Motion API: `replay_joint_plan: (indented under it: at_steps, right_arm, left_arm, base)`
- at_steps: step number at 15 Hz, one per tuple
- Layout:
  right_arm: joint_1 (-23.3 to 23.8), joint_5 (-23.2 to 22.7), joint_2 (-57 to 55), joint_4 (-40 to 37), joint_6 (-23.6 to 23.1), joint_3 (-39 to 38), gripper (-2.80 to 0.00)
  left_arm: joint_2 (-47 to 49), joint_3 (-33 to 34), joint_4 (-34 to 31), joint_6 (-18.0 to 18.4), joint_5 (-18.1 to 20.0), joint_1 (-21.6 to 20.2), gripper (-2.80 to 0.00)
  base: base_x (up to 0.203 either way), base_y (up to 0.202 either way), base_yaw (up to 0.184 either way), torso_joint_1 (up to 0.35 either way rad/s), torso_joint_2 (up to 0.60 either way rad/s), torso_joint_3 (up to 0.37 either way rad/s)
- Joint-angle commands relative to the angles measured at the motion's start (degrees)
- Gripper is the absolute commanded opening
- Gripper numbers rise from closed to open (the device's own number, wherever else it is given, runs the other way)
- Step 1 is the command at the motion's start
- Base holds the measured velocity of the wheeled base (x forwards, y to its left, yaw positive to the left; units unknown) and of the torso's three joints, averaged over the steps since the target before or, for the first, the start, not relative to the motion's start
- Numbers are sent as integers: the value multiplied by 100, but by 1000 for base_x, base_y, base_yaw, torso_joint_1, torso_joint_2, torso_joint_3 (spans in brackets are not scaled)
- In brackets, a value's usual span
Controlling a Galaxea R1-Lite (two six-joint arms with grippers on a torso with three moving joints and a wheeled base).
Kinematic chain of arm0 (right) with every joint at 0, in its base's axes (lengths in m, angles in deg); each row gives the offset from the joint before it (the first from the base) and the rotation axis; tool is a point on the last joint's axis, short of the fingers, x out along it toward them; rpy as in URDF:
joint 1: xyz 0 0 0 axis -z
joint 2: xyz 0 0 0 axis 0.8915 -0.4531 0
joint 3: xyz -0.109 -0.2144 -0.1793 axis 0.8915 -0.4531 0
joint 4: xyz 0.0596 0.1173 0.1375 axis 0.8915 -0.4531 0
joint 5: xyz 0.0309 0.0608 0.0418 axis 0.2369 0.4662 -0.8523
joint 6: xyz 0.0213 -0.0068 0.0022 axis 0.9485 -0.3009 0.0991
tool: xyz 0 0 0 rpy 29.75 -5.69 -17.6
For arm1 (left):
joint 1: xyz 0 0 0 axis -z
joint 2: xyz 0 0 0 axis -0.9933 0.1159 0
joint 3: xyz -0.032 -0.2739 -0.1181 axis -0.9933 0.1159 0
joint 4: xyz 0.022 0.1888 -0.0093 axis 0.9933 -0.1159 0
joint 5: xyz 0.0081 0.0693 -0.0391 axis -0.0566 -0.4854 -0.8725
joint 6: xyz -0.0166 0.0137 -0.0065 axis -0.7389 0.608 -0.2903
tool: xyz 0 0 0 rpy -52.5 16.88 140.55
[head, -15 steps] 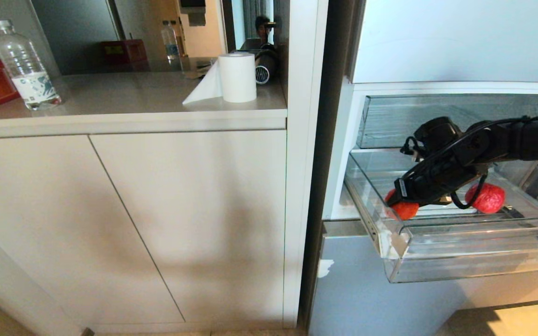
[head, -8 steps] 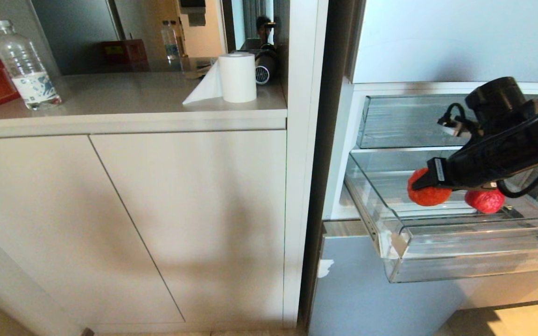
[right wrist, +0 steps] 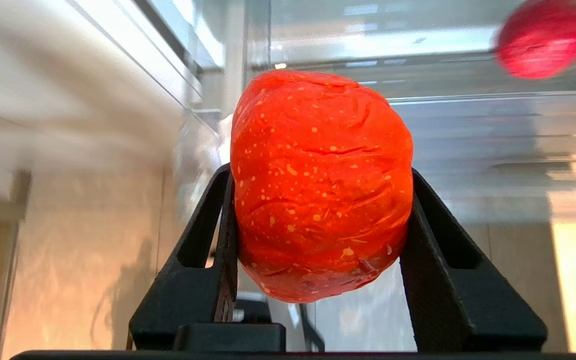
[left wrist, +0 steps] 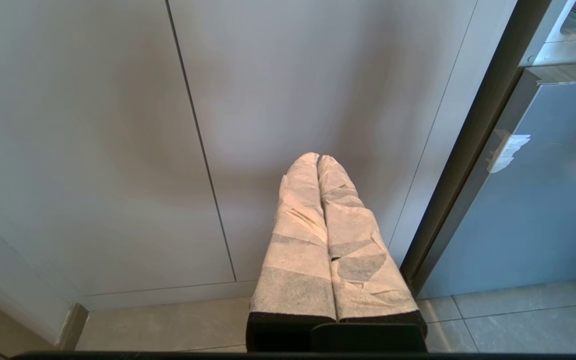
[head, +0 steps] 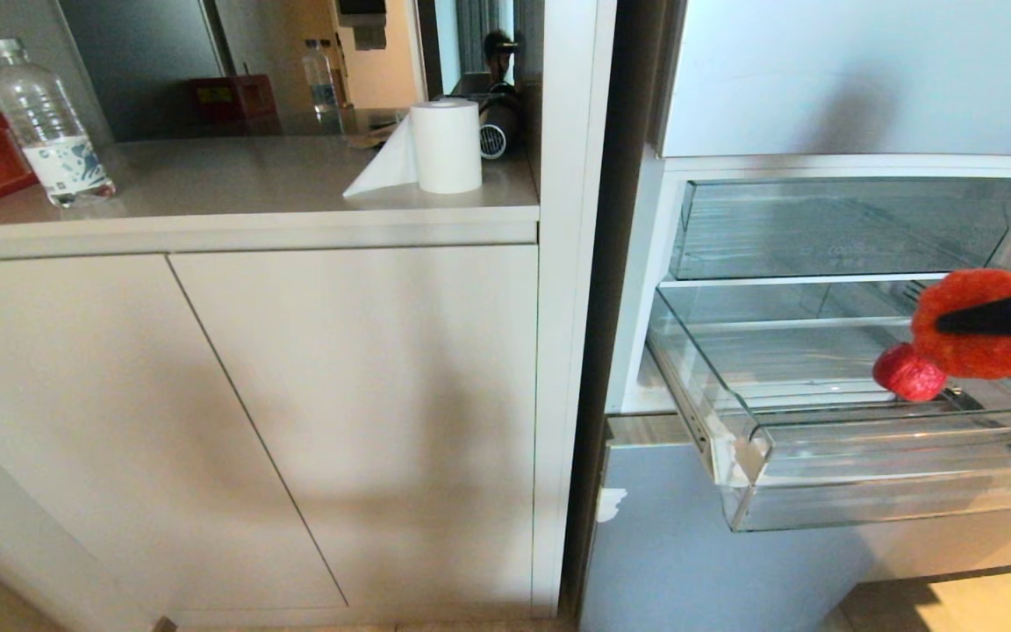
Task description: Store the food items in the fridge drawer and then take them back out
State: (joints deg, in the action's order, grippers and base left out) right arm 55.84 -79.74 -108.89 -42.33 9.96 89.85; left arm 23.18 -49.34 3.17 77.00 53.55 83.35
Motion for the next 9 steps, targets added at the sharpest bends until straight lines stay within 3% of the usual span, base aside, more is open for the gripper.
replay_joint_plan:
  at_steps: [1,6,9]
  right_arm:
    - [-1,-5,1439,31,-5,-416,-280]
    - [50,183,4428,1147,-91,-2362,-280]
    - [72,412,5495,1981,-310,-3970,-280]
  left_arm:
    - [9,9,1,2,0,0,-280]
    - [9,9,1,2,0,0,-280]
    - [4,9,1,-3,0,0,-280]
  base:
    - [0,0,0,0,0,0]
    - [0,0,0,0,0,0]
    - [0,0,0,0,0,0]
